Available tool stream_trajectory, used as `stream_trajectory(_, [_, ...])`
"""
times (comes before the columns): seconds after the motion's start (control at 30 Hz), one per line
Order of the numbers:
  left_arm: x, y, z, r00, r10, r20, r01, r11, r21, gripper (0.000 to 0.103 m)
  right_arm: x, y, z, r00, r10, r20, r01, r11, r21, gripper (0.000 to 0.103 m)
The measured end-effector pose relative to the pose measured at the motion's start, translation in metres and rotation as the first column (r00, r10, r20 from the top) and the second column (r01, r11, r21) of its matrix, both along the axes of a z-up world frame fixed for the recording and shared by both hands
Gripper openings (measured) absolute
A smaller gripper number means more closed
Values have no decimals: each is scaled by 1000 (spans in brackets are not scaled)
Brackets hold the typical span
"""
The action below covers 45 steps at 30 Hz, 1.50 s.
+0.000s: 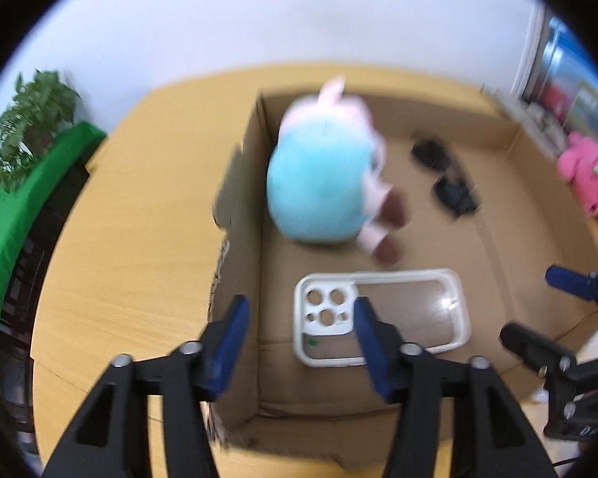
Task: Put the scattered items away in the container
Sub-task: 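Open the left gripper to release the phone case in the box, then withdraw both tools and move them toward the white earbud case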
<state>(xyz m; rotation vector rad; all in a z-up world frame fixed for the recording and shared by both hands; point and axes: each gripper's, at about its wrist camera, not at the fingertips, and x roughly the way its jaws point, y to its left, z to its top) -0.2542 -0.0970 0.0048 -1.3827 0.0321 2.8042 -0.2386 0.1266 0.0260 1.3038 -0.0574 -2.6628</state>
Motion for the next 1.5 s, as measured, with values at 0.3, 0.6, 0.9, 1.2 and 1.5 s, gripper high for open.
stream_trajectory(0.3, [85, 42, 44, 952, -47, -302, 75, 994, 81, 79, 71, 3, 20, 990, -55, -127, 63, 996, 63, 103])
stream_trajectory(0.6, [108, 66, 48, 937, -74, -341, 97, 994, 52, 79, 106, 19, 31, 981, -80, -177, 104, 985, 136, 103])
stream_trajectory(0.9, [118, 72, 47, 935, -79, -346, 102, 994, 49, 79, 116, 16, 34, 979, -66, -193, 98, 983, 158, 103])
stream_trajectory(1.2, [121, 71, 46, 937, -77, -341, 97, 994, 43, 79, 115, 14, 34, 978, -69, -195, 102, 982, 162, 103])
stream_trajectory(1.5, [120, 72, 45, 938, -76, -337, 94, 995, 39, 79, 118, 20, 34, 978, -76, -193, 106, 982, 154, 103])
